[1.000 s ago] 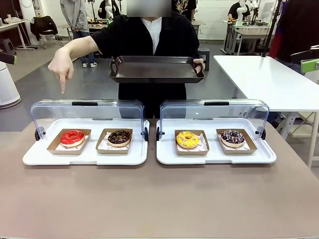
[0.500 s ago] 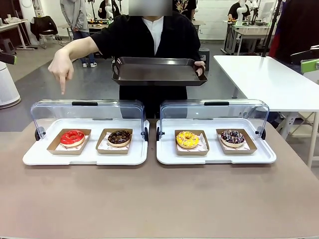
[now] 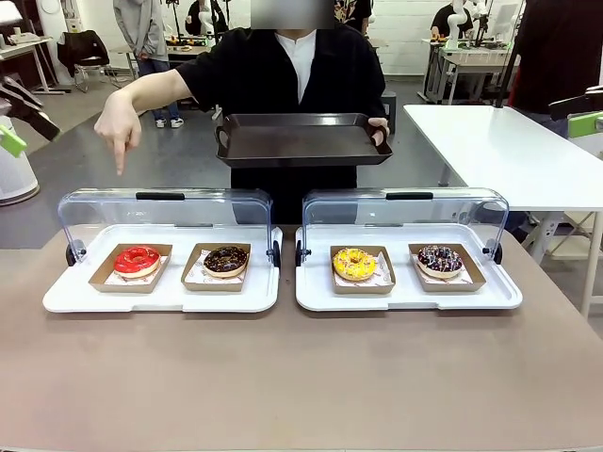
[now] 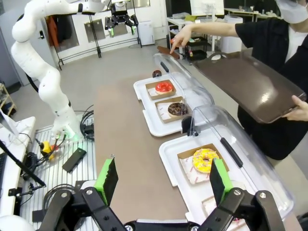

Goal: Provide the desired donut to the person.
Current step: Pick up and lift the Paper togo box containing the Donut pointed at by the person.

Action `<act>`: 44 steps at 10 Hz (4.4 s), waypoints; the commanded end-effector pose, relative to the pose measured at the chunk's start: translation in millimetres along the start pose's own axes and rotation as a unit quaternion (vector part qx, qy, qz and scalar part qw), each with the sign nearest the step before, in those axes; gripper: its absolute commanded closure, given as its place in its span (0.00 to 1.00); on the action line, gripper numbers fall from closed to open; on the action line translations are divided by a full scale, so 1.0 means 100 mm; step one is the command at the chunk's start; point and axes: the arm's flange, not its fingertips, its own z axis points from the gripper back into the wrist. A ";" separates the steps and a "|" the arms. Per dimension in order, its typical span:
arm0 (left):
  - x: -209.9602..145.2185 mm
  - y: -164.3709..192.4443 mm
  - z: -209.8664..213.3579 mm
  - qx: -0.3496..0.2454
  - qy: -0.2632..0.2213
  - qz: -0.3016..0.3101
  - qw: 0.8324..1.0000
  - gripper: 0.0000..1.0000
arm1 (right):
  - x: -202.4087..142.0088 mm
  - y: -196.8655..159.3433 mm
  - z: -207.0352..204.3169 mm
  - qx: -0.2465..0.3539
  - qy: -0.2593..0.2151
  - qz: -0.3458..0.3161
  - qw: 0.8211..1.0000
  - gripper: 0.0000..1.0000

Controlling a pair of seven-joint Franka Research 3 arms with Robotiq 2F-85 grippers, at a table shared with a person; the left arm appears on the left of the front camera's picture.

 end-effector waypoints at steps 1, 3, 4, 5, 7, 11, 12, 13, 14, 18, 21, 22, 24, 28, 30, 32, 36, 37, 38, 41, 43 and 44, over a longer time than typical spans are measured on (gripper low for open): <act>0.10 0.11 -0.35 -0.001 0.100 -0.006 0.995 0.00 | 0.01 -0.02 -0.01 0.003 -0.011 0.002 1.000 0.00; 0.11 0.17 -0.75 0.005 0.196 -0.026 0.980 0.00 | 0.01 -0.02 -0.01 0.003 -0.011 0.002 1.000 0.00; 0.05 0.22 -0.95 0.022 0.236 -0.042 0.971 0.00 | 0.01 -0.02 -0.01 0.003 -0.011 0.002 1.000 0.00; -0.04 0.29 -1.13 0.030 0.259 -0.046 0.964 0.00 | 0.01 -0.02 -0.01 0.003 -0.011 0.002 1.000 0.00; -0.28 0.40 -1.48 0.049 0.287 -0.044 0.956 0.00 | 0.01 -0.02 -0.01 0.003 -0.011 0.002 1.000 0.00; -0.68 0.50 -2.02 0.062 0.309 -0.045 0.948 0.00 | 0.01 -0.02 -0.01 0.003 -0.011 0.002 1.000 0.00; -0.76 0.54 -2.10 0.074 0.310 -0.049 0.946 0.00 | 0.01 -0.02 -0.01 0.003 -0.011 0.002 1.000 0.00; -0.86 0.56 -2.16 0.085 0.321 -0.055 0.942 0.00 | 0.01 -0.02 -0.01 0.003 -0.011 0.002 1.000 0.00; -0.92 0.57 -2.15 0.076 0.324 -0.059 0.941 0.00 | 0.01 -0.02 -0.01 0.003 -0.011 0.002 1.000 0.00; -0.80 0.55 -2.10 0.062 0.299 -0.057 0.951 0.00 | 0.01 -0.02 -0.01 0.003 -0.011 0.002 1.000 0.00; -0.96 0.68 -2.20 0.061 0.305 -0.069 0.948 0.00 | 0.01 -0.02 -0.01 0.003 -0.011 0.002 1.000 0.00; -1.03 0.74 -2.24 0.069 0.307 -0.075 0.946 0.00 | 0.01 -0.02 -0.01 0.003 -0.011 0.002 1.000 0.00; -1.12 0.82 -2.29 0.073 0.313 -0.070 0.944 0.00 | 0.01 -0.02 -0.01 0.003 -0.011 0.002 1.000 0.00; -1.31 0.98 -2.38 0.083 0.340 -0.045 0.936 0.00 | 0.01 -0.02 -0.01 0.003 -0.011 0.002 1.000 0.00; -1.34 1.00 -2.39 0.077 0.340 -0.043 0.936 0.00 | 0.01 -0.02 -0.01 0.003 -0.011 0.002 1.000 0.00; -1.34 0.98 -2.39 0.074 0.336 -0.045 0.938 0.00 | 0.01 -0.02 -0.01 0.003 -0.011 0.002 1.000 0.00; -1.33 0.98 -2.38 0.065 0.323 -0.049 0.943 1.00 | 0.01 -0.02 -0.01 0.003 -0.011 0.002 1.000 0.00; -1.32 0.97 -2.38 0.063 0.320 -0.048 0.944 1.00 | 0.01 -0.02 -0.01 0.003 -0.011 0.002 1.000 0.00; -1.32 0.98 -2.37 0.059 0.315 -0.046 0.946 0.84 | 0.01 -0.02 -0.01 0.003 -0.011 0.002 1.000 0.00; -1.31 0.99 -2.37 0.054 0.309 -0.045 0.948 1.00 | 0.01 -0.02 -0.01 0.003 -0.011 0.002 1.000 0.00; -1.31 0.99 -2.36 0.053 0.308 -0.047 0.949 1.00 | 0.01 -0.02 -0.01 0.003 -0.011 0.002 1.000 0.00; -1.30 0.97 -2.34 0.051 0.311 -0.054 0.947 1.00 | 0.01 -0.02 -0.01 0.003 -0.011 0.002 1.000 0.00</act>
